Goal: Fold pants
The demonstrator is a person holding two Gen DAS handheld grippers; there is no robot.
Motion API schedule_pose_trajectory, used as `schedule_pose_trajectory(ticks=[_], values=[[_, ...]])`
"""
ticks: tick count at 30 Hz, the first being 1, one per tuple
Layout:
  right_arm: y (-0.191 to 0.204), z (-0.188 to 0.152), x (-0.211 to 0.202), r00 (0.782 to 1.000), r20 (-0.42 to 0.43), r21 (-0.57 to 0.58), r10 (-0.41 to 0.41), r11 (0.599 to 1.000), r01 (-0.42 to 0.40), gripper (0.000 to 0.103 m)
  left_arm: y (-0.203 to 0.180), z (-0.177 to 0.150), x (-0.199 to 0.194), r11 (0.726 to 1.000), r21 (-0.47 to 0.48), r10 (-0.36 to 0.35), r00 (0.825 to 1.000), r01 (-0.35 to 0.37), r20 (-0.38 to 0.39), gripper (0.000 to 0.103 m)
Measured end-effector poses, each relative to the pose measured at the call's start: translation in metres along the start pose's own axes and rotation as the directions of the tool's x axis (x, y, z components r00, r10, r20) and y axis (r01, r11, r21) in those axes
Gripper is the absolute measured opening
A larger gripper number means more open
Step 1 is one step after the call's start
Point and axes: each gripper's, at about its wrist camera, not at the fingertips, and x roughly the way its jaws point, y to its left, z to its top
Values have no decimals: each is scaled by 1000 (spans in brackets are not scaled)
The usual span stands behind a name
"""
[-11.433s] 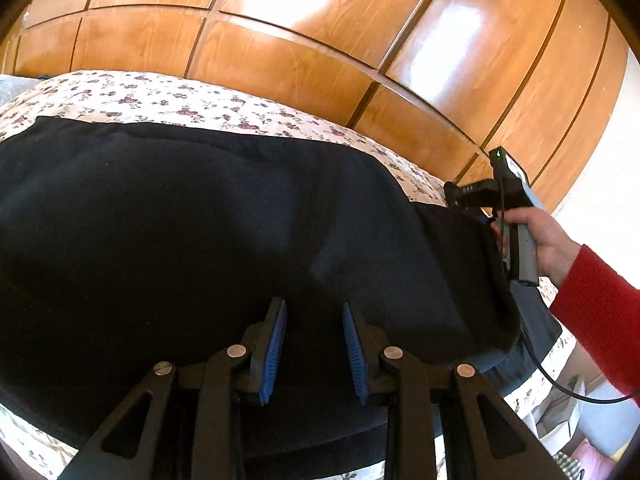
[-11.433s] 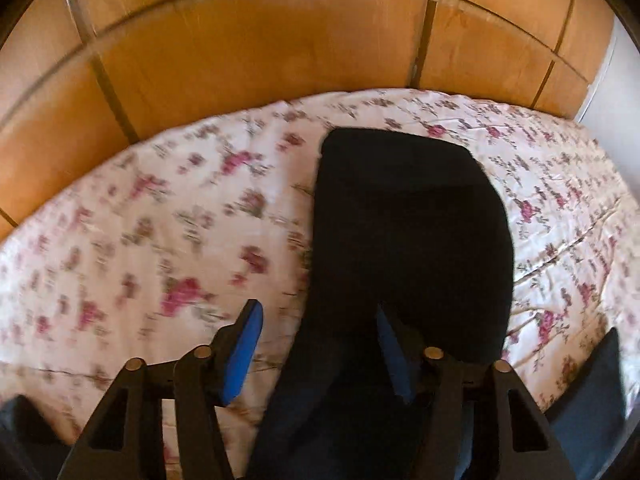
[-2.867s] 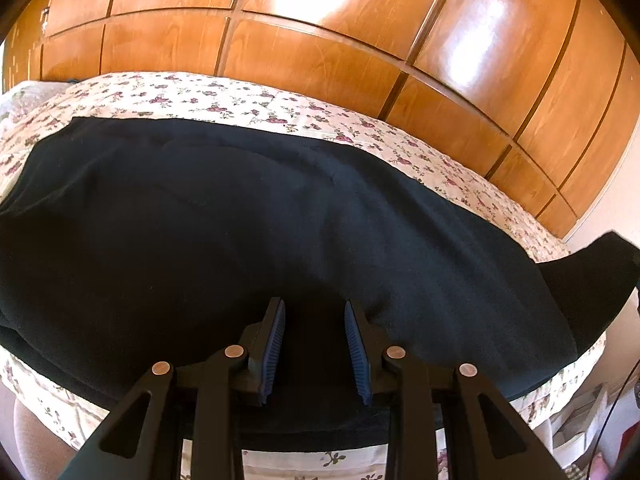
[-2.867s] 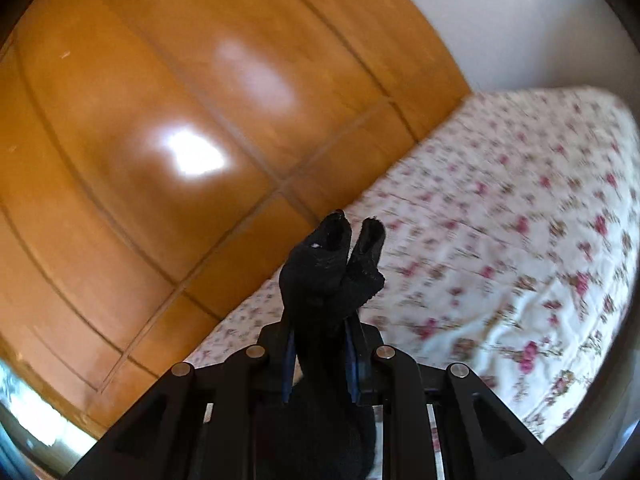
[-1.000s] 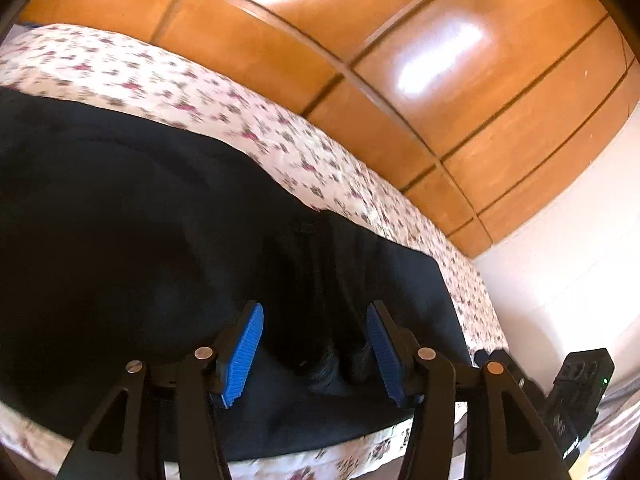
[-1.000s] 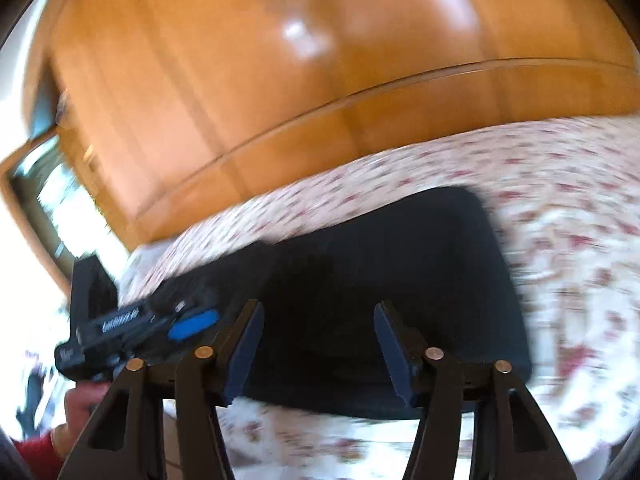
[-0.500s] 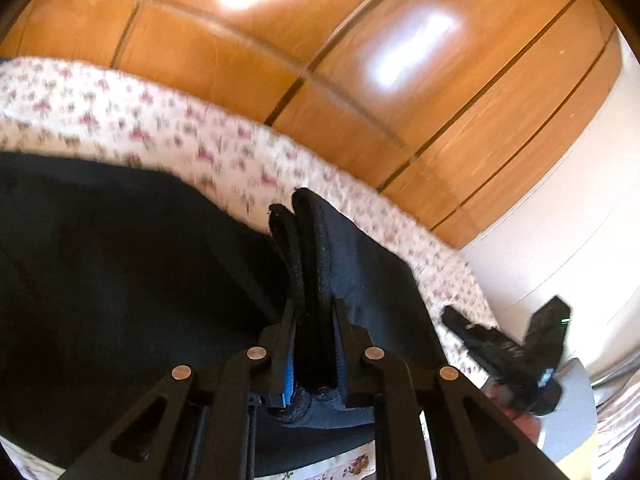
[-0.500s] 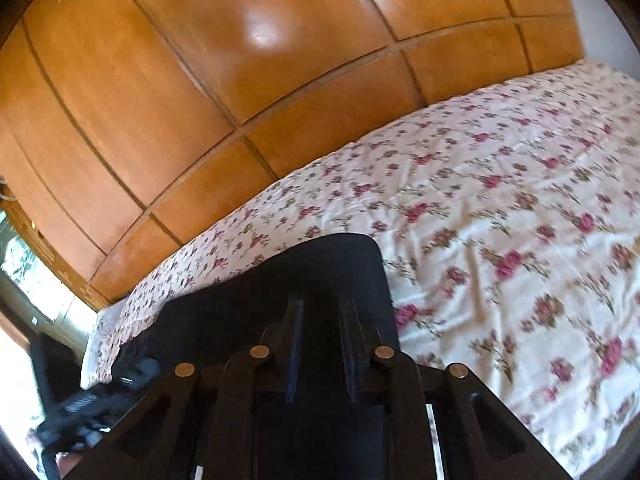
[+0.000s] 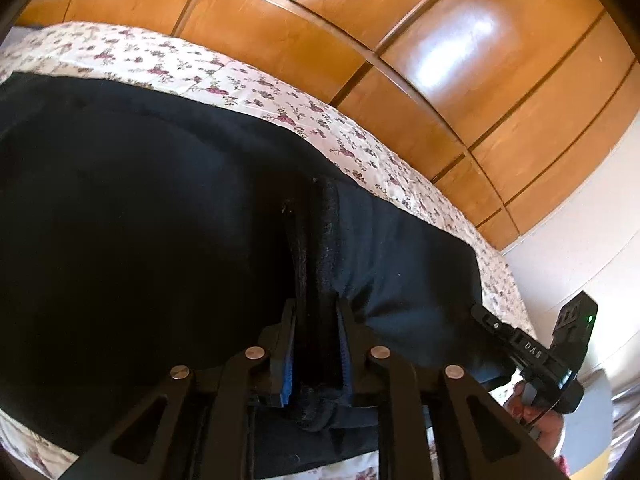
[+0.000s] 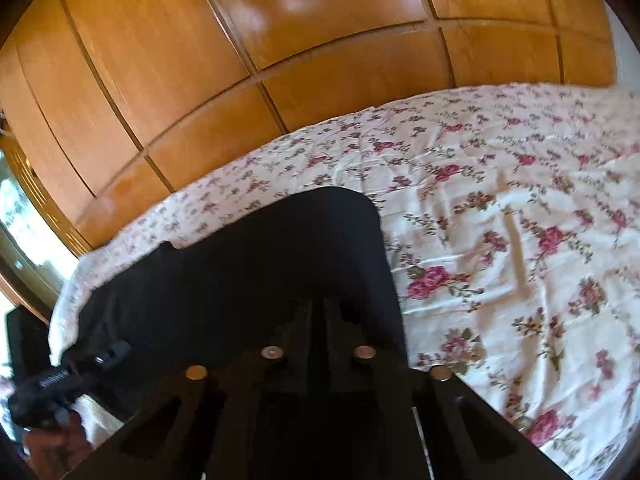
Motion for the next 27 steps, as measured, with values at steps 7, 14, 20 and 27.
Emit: schedule_pose_trajectory(ticks=[7, 14, 20, 27], values=[[4, -1, -2, 999, 4, 6, -50, 999, 50, 1, 1, -2, -16, 999, -22, -28, 999, 28, 22, 31], [63, -9, -27, 987, 75, -140, -143, 978, 153, 8, 13, -15, -62, 999, -24, 45, 991, -43, 127, 31], [108, -28, -7, 998, -39, -195, 57, 979, -64, 8, 41, -18, -78, 991, -104, 100, 986, -87, 132, 31], [120, -44, 20, 990, -123, -219, 70, 971, -96, 18, 47, -23, -104, 973, -125, 213, 964, -194, 160, 31]])
